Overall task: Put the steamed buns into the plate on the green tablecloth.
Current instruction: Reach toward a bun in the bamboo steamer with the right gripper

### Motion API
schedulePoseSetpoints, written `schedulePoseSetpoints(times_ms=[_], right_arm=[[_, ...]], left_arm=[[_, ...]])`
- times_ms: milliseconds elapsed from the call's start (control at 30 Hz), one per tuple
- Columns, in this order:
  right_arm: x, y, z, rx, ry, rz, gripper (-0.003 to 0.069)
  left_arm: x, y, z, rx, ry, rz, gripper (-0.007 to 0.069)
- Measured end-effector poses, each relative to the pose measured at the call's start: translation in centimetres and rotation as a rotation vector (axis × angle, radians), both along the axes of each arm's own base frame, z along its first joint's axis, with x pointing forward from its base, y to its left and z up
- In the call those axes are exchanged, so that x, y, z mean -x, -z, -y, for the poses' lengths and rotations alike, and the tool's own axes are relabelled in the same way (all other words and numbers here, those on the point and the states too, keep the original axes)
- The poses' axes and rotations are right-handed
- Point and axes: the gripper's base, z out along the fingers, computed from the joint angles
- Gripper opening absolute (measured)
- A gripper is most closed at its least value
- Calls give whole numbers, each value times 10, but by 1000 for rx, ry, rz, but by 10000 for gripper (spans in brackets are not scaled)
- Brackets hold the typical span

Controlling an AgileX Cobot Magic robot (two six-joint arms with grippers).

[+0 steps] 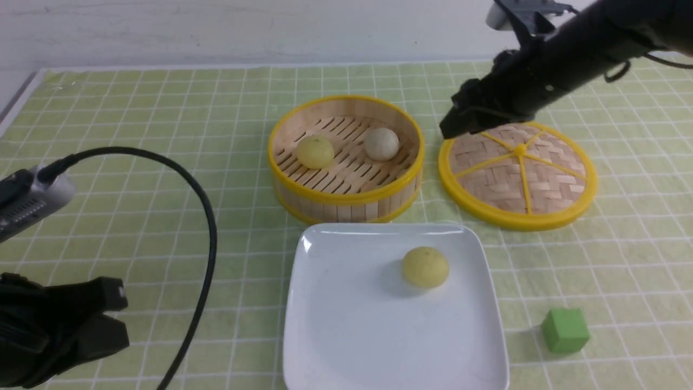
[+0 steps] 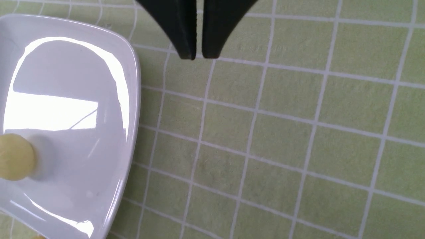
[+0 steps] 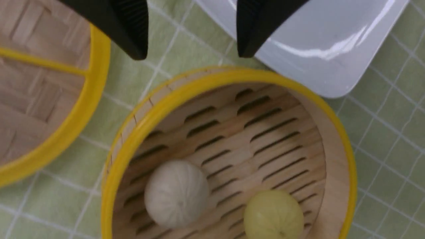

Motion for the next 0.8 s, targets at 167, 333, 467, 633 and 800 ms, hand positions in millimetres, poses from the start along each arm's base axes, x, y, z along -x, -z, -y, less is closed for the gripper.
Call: schedulePoseSetpoints(times_ms=[167, 333, 467, 633, 800], right_arm=[[-34, 17, -27, 6, -60, 55, 371], [-62, 50, -47, 26, -87, 136, 372], [-78, 82, -50, 47, -60, 171, 372], [-80, 98, -54, 45, -67, 143, 310], [-74, 92, -53, 46, -105, 98, 62]], left_arm=[[0, 0, 0, 0, 0, 0, 69], [0, 0, 0, 0, -2, 5, 74], [-1, 0, -1, -13, -3, 12, 78], [-1, 0, -1, -16, -4, 14, 87], [-1, 0, -2, -21, -4, 16, 90]])
